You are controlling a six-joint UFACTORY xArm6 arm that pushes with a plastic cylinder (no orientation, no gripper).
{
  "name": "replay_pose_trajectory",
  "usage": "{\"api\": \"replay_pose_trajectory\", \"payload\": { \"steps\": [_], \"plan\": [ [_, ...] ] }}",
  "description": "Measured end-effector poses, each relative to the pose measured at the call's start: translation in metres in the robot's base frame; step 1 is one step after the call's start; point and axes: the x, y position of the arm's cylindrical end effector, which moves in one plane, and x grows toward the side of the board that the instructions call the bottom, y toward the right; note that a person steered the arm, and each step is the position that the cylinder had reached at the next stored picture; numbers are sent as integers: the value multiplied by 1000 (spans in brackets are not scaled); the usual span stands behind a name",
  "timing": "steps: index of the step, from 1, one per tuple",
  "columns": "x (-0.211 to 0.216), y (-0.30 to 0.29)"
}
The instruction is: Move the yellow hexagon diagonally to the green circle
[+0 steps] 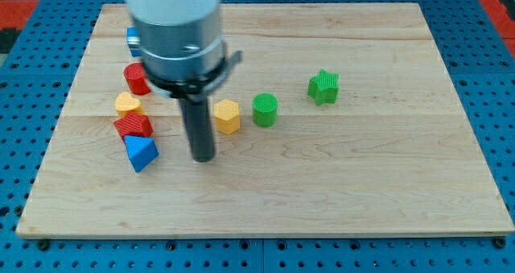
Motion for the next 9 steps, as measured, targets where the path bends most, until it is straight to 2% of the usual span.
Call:
{"api": "replay_pose_trajectory", "payload": {
  "steps": [2, 3, 4, 7, 8, 9],
  "plan": [
    [-94, -28],
    [-98, 9],
    [-98, 20],
    [-35, 34],
    [14, 42],
    [52, 79]
  ]
}}
